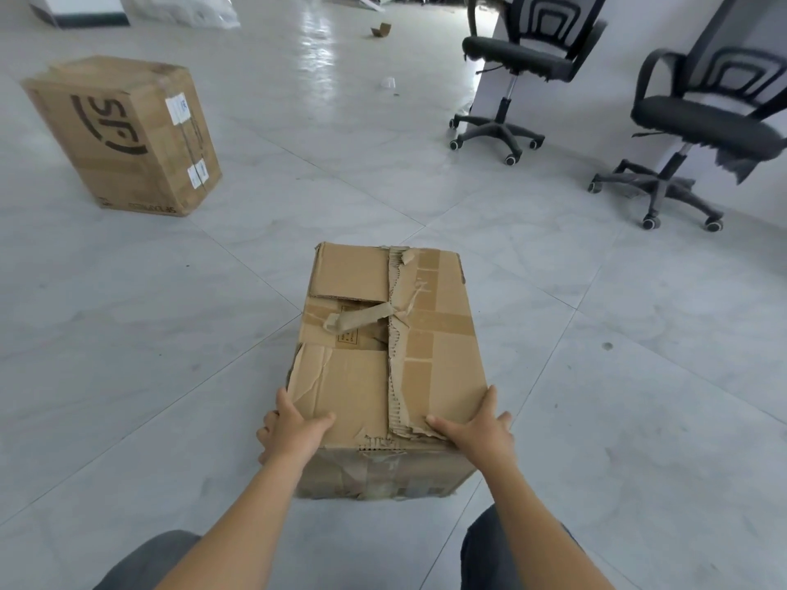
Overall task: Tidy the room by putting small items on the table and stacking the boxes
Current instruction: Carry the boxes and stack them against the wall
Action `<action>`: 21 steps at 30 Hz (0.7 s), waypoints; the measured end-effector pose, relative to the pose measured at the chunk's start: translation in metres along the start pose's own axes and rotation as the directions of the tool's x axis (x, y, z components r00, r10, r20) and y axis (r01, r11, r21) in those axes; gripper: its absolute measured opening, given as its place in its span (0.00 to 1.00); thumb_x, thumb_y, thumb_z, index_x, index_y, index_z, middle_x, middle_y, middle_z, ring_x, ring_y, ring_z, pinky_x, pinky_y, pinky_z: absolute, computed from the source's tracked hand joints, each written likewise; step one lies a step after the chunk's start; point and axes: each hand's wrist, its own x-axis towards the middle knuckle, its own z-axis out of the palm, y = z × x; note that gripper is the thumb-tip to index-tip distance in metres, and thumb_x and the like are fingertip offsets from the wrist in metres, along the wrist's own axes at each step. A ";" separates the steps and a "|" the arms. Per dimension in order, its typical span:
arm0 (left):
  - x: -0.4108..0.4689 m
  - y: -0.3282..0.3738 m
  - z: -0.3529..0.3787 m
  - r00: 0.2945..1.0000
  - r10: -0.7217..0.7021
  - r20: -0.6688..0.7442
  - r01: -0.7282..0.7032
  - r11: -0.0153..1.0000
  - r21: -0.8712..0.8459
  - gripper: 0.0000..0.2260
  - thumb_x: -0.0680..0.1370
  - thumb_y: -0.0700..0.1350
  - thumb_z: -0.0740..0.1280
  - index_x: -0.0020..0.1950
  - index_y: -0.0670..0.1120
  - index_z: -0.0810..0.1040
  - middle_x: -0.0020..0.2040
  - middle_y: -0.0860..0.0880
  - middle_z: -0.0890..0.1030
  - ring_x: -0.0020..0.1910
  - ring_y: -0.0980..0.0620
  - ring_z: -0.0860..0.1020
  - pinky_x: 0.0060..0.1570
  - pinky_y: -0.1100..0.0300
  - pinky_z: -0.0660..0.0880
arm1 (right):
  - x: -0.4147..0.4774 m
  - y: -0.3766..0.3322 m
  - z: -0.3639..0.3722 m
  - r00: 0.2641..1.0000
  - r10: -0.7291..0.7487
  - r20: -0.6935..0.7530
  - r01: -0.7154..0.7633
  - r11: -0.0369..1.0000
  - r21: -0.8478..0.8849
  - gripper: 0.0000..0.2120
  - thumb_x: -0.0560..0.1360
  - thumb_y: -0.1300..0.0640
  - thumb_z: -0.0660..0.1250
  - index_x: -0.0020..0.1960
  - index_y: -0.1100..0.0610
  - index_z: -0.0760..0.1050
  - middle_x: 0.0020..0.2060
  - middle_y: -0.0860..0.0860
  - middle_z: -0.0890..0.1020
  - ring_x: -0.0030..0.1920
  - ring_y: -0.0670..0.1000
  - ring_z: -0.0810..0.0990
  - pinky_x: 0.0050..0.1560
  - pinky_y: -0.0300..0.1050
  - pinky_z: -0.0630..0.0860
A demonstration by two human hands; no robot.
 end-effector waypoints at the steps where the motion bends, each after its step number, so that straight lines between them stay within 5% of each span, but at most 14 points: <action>1: -0.002 0.003 0.000 1.000 -0.003 0.006 0.003 1.000 -0.002 0.42 0.75 0.52 0.69 0.77 0.51 0.43 0.75 0.42 0.55 0.73 0.39 0.54 0.69 0.43 0.59 | 0.001 0.001 -0.001 1.000 -0.012 0.025 0.011 0.999 0.034 0.59 0.59 0.31 0.71 0.75 0.48 0.38 0.70 0.58 0.59 0.67 0.61 0.67 0.63 0.57 0.69; 6: 0.007 0.005 -0.002 0.993 -0.106 0.055 0.110 0.992 -0.070 0.47 0.74 0.49 0.71 0.77 0.50 0.37 0.77 0.39 0.50 0.74 0.36 0.53 0.70 0.42 0.57 | 0.006 0.001 -0.005 0.996 -0.024 0.092 0.017 0.997 0.080 0.59 0.59 0.34 0.74 0.75 0.47 0.39 0.68 0.59 0.61 0.64 0.62 0.70 0.59 0.57 0.73; 13: 0.009 0.006 -0.007 0.993 -0.038 0.108 0.050 0.993 -0.108 0.42 0.74 0.45 0.71 0.77 0.42 0.46 0.75 0.40 0.58 0.74 0.40 0.58 0.70 0.46 0.61 | 0.004 0.001 -0.006 0.995 -0.016 0.103 -0.001 0.986 0.165 0.56 0.60 0.37 0.76 0.75 0.51 0.45 0.67 0.58 0.63 0.63 0.60 0.70 0.59 0.58 0.74; 16: 0.007 0.004 -0.011 0.991 -0.017 0.129 0.035 0.989 -0.142 0.36 0.74 0.42 0.71 0.74 0.38 0.53 0.73 0.39 0.62 0.72 0.40 0.62 0.69 0.48 0.62 | 0.003 0.010 -0.014 0.986 -0.063 0.155 0.007 0.942 0.334 0.44 0.64 0.46 0.77 0.70 0.56 0.56 0.63 0.54 0.70 0.59 0.55 0.72 0.54 0.54 0.76; 19: 0.007 -0.009 -0.021 0.986 -0.002 0.168 0.031 0.984 -0.175 0.32 0.73 0.43 0.73 0.71 0.38 0.60 0.70 0.40 0.68 0.68 0.41 0.67 0.65 0.50 0.65 | 0.002 0.027 -0.022 0.961 -0.168 0.221 0.044 0.878 0.477 0.42 0.67 0.55 0.76 0.73 0.55 0.56 0.64 0.51 0.71 0.57 0.51 0.72 0.54 0.44 0.71; 21: 0.006 -0.023 -0.026 0.981 0.006 0.196 0.046 0.964 -0.262 0.29 0.73 0.44 0.73 0.69 0.40 0.64 0.65 0.44 0.71 0.66 0.43 0.69 0.61 0.51 0.66 | 0.001 0.033 -0.020 0.948 -0.186 0.257 0.020 0.845 0.535 0.41 0.69 0.56 0.75 0.73 0.51 0.54 0.64 0.50 0.70 0.57 0.51 0.70 0.54 0.46 0.67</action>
